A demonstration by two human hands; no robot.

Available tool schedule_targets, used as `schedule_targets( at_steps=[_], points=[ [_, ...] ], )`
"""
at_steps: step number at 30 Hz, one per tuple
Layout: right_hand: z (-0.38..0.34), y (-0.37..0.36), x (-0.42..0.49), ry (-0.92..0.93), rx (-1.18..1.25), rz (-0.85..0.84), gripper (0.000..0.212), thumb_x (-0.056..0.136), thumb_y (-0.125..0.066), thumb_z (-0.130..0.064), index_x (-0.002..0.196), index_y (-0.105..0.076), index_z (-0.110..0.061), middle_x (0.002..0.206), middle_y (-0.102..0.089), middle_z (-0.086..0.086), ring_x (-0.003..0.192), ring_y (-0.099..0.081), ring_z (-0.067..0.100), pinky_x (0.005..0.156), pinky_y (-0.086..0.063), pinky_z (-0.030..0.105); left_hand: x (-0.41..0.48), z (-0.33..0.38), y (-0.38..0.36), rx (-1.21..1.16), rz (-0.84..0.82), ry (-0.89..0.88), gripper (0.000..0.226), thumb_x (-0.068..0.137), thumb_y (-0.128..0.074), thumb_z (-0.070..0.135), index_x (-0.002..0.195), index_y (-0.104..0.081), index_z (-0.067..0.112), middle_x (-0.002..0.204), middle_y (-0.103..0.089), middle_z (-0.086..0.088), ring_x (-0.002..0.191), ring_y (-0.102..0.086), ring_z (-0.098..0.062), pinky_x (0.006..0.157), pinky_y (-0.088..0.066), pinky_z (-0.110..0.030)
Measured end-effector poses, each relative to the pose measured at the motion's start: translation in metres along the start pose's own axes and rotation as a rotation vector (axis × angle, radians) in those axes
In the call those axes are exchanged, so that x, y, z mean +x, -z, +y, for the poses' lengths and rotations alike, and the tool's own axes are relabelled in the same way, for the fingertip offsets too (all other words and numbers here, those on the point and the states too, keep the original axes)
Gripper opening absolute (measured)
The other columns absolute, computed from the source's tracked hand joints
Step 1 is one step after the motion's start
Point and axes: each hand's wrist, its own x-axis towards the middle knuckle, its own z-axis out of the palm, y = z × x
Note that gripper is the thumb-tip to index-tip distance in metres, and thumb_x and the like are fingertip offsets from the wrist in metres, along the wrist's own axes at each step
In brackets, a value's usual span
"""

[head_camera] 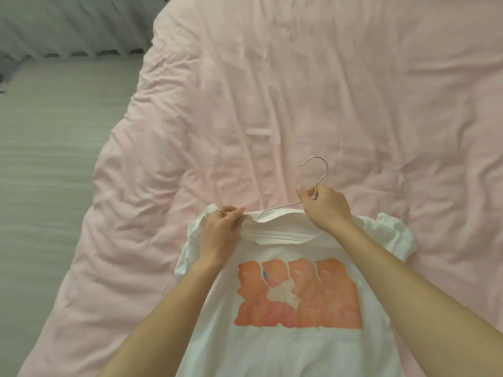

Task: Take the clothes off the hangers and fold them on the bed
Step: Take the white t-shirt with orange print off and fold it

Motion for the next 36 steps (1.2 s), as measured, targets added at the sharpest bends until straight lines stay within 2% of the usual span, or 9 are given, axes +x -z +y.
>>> schedule_targets(
  at_steps=[2, 6, 11, 15, 21, 26, 30, 33, 36],
  points=[
    [0.004, 0.001, -0.002, 0.007, -0.007, 0.084, 0.046, 0.101, -0.039, -0.04, 0.082, -0.062, -0.005, 0.079, -0.066, 0.007, 0.086, -0.058, 0.036, 0.071, -0.041, 0.039, 0.001, -0.001, 0.008, 0.03, 0.004, -0.071, 0.027, 0.1, -0.058, 0.019, 0.122, -0.073, 0.023, 0.113, -0.065, 0.01, 0.1, -0.055, -0.006, 0.081, -0.032, -0.002],
    [0.019, 0.014, -0.007, 0.044, -0.028, 0.192, 0.049, 0.106, -0.035, -0.035, 0.083, -0.062, -0.001, 0.081, -0.065, 0.019, 0.086, -0.057, 0.04, 0.07, -0.031, 0.038, 0.008, -0.013, 0.02, 0.113, -0.035, -0.068, 0.028, 0.103, -0.054, 0.028, 0.127, -0.069, 0.029, 0.111, -0.071, -0.002, 0.104, -0.065, -0.026, 0.08, -0.045, -0.029],
    [0.017, 0.04, -0.005, -0.1, 0.156, 0.317, 0.05, 0.107, -0.033, -0.035, 0.087, -0.062, -0.001, 0.077, -0.056, 0.004, 0.09, -0.056, 0.034, 0.075, -0.031, 0.035, 0.02, -0.008, 0.031, 0.085, -0.071, 0.115, 0.027, 0.101, -0.052, 0.043, 0.115, -0.072, 0.031, 0.107, -0.073, -0.002, 0.101, -0.065, -0.027, 0.083, -0.049, -0.037],
    [-0.015, 0.063, -0.001, -0.193, 0.223, 0.416, 0.048, 0.104, -0.036, -0.049, 0.078, -0.064, -0.021, 0.076, -0.063, -0.013, 0.087, -0.054, 0.017, 0.1, -0.032, 0.043, 0.04, 0.025, 0.022, -0.083, 0.062, 0.215, 0.029, 0.101, -0.05, 0.046, 0.112, -0.07, 0.029, 0.098, -0.069, 0.001, 0.097, -0.064, -0.024, 0.08, -0.048, -0.034],
    [-0.065, 0.118, 0.008, -0.168, 1.166, 0.438, 0.035, 0.104, -0.048, -0.04, 0.079, -0.064, -0.021, 0.072, -0.069, -0.01, 0.063, -0.067, 0.004, 0.059, -0.045, 0.017, 0.072, 0.067, 0.033, 0.091, -0.058, 0.271, 0.032, 0.101, -0.045, 0.049, 0.117, -0.066, 0.033, 0.123, -0.066, 0.003, 0.113, -0.06, -0.025, 0.08, -0.039, -0.032],
    [-0.069, 0.18, -0.022, -0.323, 1.611, 0.465, 0.033, 0.104, -0.04, -0.042, 0.081, -0.059, -0.027, 0.062, -0.065, -0.018, 0.06, -0.064, 0.0, 0.066, -0.029, 0.03, 0.048, 0.096, 0.065, 0.231, -0.123, 0.203, 0.033, 0.098, -0.042, 0.041, 0.127, -0.057, 0.032, 0.128, -0.06, 0.003, 0.113, -0.058, -0.022, 0.081, -0.04, -0.035],
    [-0.057, 0.212, -0.081, -0.341, 1.535, 0.543, 0.032, 0.102, -0.04, -0.037, 0.08, -0.06, -0.026, 0.056, -0.06, -0.015, 0.053, -0.055, 0.003, 0.063, -0.033, 0.027, 0.002, 0.134, 0.091, 0.214, -0.181, 0.072, 0.033, 0.097, -0.044, 0.039, 0.126, -0.058, 0.032, 0.124, -0.062, 0.003, 0.111, -0.06, -0.02, 0.086, -0.048, -0.036],
    [-0.033, 0.221, -0.135, -0.348, 1.275, 0.544, 0.032, 0.101, -0.043, -0.035, 0.079, -0.063, -0.023, 0.062, -0.059, -0.011, 0.046, -0.044, 0.007, 0.046, -0.031, 0.022, -0.041, 0.161, 0.105, 0.211, -0.219, -0.012, 0.03, 0.097, -0.045, 0.038, 0.123, -0.061, 0.032, 0.124, -0.063, 0.002, 0.108, -0.061, -0.019, 0.087, -0.048, -0.035],
    [0.003, 0.232, -0.201, -0.332, 0.933, 0.522, 0.037, 0.103, -0.043, -0.034, 0.081, -0.067, -0.018, 0.068, -0.059, -0.007, 0.055, -0.046, 0.008, 0.052, -0.036, 0.022, -0.076, 0.191, 0.119, 0.268, -0.225, -0.094, 0.03, 0.096, -0.045, 0.035, 0.119, -0.064, 0.032, 0.123, -0.065, 0.003, 0.11, -0.06, -0.02, 0.089, -0.05, -0.036]
  ],
)
